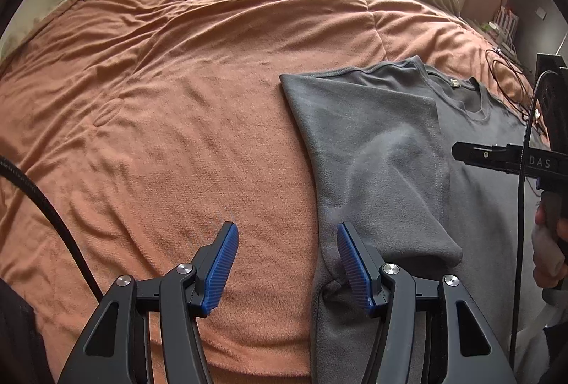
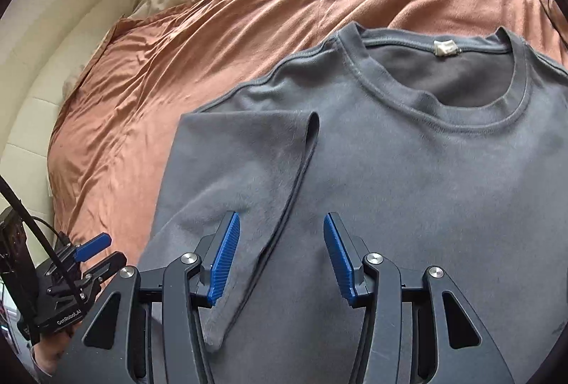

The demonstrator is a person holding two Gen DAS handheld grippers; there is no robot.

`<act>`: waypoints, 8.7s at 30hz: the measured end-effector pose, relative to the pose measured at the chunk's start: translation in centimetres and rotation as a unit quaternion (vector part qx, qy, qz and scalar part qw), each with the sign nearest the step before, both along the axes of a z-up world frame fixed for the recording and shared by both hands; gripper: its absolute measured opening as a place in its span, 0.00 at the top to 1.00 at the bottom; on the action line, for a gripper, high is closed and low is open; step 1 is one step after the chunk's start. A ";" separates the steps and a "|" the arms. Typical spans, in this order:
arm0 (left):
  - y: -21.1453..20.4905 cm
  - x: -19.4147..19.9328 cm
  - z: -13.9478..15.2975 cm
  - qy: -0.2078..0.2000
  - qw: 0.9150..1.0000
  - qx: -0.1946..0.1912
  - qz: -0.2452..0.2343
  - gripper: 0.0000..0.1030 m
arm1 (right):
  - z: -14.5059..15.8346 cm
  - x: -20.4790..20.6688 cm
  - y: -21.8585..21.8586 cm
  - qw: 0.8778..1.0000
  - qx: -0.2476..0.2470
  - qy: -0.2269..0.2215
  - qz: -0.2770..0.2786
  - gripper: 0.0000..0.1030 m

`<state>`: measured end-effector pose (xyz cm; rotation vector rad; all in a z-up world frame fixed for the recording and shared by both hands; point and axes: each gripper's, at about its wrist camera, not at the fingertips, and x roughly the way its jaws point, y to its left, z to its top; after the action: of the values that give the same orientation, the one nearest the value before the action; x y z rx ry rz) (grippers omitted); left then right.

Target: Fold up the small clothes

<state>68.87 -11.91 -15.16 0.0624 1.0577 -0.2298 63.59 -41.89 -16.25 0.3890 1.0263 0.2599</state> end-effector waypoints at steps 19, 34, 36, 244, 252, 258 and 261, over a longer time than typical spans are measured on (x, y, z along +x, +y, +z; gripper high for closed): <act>0.1 -4.5 -1.5 0.013 0.999 -0.030 -0.015 0.45 | -3.0 -2.7 0.5 0.986 0.144 0.081 -0.016 0.76; -0.4 -3.0 -3.1 0.016 0.999 -0.046 -0.011 0.90 | -2.7 -3.4 1.0 0.990 0.114 0.064 -0.044 0.96; -0.3 -3.2 -3.0 0.014 0.999 -0.042 -0.010 0.90 | -1.6 -4.1 0.9 0.992 0.103 0.051 -0.047 0.96; -40.7 -4.8 3.6 0.060 0.968 -0.117 -0.214 0.78 | 7.2 -21.5 -36.8 0.973 0.091 -0.052 -0.205 0.41; -45.7 -5.1 1.2 0.076 0.959 -0.111 -0.251 0.78 | 6.8 -24.2 -38.5 0.972 0.086 -0.039 -0.213 0.63; -48.8 -5.0 0.0 0.062 0.958 -0.094 -0.263 0.60 | 6.9 -25.8 -39.0 0.970 0.093 -0.039 -0.221 0.65; -49.8 -4.6 -0.8 0.053 0.962 -0.074 -0.257 0.60 | 7.0 -26.7 -39.4 0.966 0.109 -0.047 -0.229 0.65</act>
<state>64.26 -61.66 -15.95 0.1911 1.1134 -0.7891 36.86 -81.28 -9.28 0.7918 0.7901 -0.0270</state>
